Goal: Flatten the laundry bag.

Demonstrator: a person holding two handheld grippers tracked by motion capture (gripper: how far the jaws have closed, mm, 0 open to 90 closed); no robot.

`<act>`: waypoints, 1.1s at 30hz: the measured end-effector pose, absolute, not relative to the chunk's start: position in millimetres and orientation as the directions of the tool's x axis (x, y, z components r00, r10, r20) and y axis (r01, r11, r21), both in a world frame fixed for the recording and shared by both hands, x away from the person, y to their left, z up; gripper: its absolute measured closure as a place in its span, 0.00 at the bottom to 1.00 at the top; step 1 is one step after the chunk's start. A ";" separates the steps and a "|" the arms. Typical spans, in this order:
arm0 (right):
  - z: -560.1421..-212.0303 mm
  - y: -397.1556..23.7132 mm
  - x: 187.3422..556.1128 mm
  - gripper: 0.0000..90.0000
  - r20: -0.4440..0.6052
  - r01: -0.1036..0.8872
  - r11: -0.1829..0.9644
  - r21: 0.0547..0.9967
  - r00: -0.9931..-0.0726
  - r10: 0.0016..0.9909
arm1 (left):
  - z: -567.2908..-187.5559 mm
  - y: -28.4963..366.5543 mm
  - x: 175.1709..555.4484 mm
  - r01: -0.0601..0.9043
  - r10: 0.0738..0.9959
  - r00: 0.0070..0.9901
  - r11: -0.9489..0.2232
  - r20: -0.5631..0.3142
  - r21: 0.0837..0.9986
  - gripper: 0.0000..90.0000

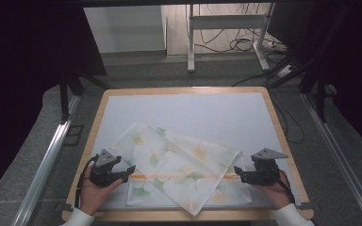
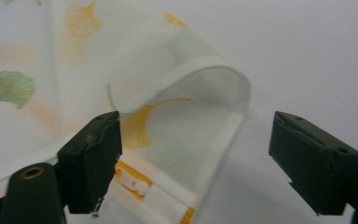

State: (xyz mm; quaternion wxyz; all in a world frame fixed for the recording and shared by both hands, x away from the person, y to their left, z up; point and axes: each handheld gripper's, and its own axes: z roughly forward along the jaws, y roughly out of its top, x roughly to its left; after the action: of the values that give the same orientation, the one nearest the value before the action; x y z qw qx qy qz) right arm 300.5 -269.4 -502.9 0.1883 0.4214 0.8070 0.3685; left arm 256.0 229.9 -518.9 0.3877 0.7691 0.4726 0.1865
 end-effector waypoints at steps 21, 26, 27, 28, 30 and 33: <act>-490.3 -236.2 301.0 0.32 0.024 0.496 0.428 0.755 -0.674 0.738 | -524.8 222.9 239.7 0.554 0.864 0.504 -0.308 -0.016 0.773 0.33; -484.6 -217.5 296.2 0.35 0.018 0.469 0.464 0.751 -0.717 0.697 | -524.4 218.1 234.5 0.550 0.851 0.526 -0.330 -0.011 0.767 0.34; -484.6 -217.5 296.2 0.35 0.018 0.469 0.464 0.751 -0.717 0.697 | -524.4 218.1 234.5 0.550 0.851 0.526 -0.330 -0.011 0.767 0.34; -483.9 -214.4 295.9 0.35 0.014 0.464 0.471 0.750 -0.724 0.690 | -524.5 217.4 234.4 0.549 0.851 0.525 -0.329 -0.012 0.768 0.34; -483.3 -203.9 294.3 0.35 0.008 0.449 0.496 0.743 -0.748 0.664 | -525.3 217.0 235.0 0.553 0.851 0.524 -0.327 -0.015 0.766 0.34; -484.1 -191.5 290.0 0.35 0.002 0.429 0.524 0.735 -0.775 0.631 | -526.5 215.8 237.2 0.556 0.848 0.530 -0.335 -0.014 0.761 0.34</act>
State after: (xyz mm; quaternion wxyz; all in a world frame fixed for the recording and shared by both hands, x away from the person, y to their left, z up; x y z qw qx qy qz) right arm 290.0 -191.5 -484.1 0.1335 0.3074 0.8628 0.3786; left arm 237.2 215.8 -526.5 0.3696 0.7926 0.4429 0.1976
